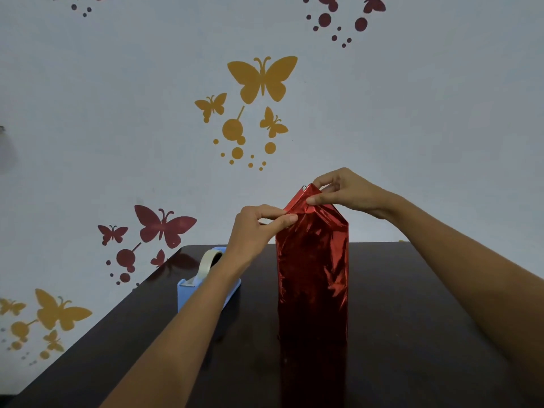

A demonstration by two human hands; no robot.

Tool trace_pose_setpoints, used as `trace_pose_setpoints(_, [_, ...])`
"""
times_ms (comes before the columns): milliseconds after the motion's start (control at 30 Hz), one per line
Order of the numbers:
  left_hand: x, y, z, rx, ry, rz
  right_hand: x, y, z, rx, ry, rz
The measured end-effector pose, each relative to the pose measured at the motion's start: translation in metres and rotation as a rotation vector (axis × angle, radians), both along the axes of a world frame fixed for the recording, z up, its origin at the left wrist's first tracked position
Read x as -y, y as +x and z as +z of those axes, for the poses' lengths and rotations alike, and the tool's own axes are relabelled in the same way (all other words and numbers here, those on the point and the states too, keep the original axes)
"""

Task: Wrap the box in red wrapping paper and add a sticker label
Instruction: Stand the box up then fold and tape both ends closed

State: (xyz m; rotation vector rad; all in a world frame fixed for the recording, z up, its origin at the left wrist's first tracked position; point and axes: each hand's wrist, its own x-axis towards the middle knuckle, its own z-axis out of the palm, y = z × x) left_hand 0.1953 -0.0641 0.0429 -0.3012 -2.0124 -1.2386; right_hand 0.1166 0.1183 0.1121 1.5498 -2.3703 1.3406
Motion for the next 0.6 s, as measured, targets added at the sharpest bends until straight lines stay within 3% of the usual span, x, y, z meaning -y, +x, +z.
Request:
trace_pose_setpoints(167, [-0.006,-0.002,0.031,-0.070,-0.040,0.080,0.001,-0.003,-0.004,0.053,-0.080,-0.016])
trace_pose_setpoints(333, [-0.015,-0.008,0.064,0.078,-0.236,0.046,0.005,0.002,-0.004,0.024,-0.100,-0.049])
trace_pose_setpoints(600, [-0.020,-0.014,0.091,0.159,-0.473,0.066,0.006,0.005,-0.009,-0.020,-0.148,-0.113])
